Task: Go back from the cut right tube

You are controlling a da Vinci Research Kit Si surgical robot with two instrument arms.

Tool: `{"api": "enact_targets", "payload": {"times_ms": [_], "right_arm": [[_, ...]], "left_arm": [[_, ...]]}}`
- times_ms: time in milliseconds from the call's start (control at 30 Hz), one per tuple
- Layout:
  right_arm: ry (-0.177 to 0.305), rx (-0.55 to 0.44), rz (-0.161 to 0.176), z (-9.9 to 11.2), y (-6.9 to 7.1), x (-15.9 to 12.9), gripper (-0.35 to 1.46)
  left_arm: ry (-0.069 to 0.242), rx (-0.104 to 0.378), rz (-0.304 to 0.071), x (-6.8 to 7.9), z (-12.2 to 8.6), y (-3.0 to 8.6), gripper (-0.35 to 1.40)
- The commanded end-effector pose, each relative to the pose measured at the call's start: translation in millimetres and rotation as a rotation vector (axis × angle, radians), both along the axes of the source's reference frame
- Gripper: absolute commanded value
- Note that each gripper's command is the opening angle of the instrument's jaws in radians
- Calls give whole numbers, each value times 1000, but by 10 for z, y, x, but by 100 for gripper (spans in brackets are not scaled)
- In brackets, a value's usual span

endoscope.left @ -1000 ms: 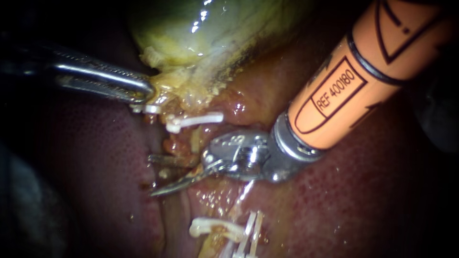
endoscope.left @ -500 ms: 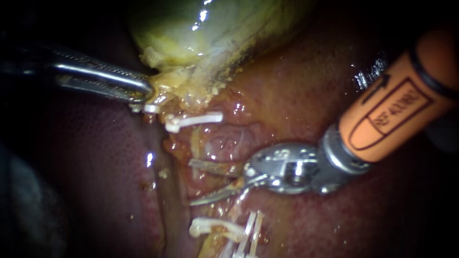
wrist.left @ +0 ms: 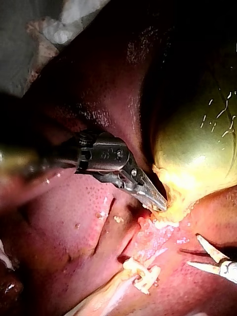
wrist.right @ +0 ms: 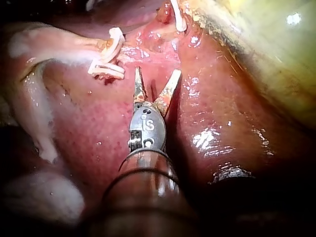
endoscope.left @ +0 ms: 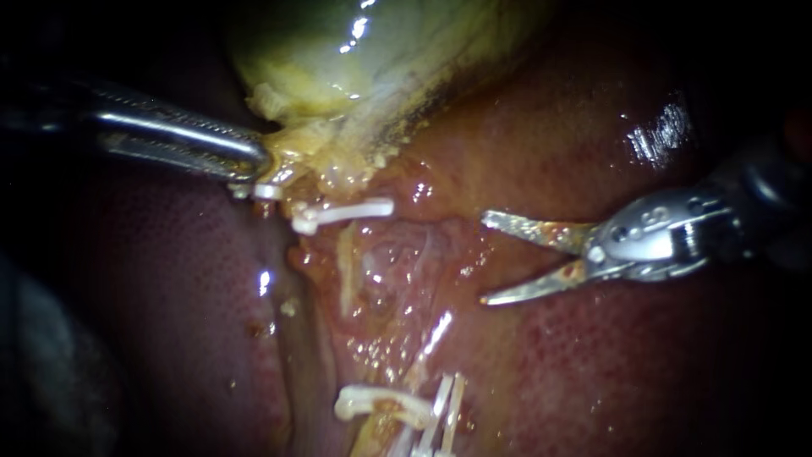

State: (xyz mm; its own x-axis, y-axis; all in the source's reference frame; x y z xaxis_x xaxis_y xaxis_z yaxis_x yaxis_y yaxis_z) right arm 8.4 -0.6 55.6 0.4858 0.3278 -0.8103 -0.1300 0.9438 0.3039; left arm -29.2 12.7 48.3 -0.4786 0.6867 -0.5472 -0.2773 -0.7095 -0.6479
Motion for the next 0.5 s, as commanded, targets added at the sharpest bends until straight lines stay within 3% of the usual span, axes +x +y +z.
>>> {"api": "enact_targets", "payload": {"times_ms": [33, 300, 500], "right_arm": [[2, -1, -6, -2, 2, -4, 145], [5, -7, -18, -5, 7, -19, 145], [5, -13, -21, -5, 6, -18, 145]], "left_arm": [[0, 0, 0, 0, 0, 0, -35], [1, -1, -1, -1, 1, 0, -35], [6, -9, -5, -11, 16, -5, -35]]}}
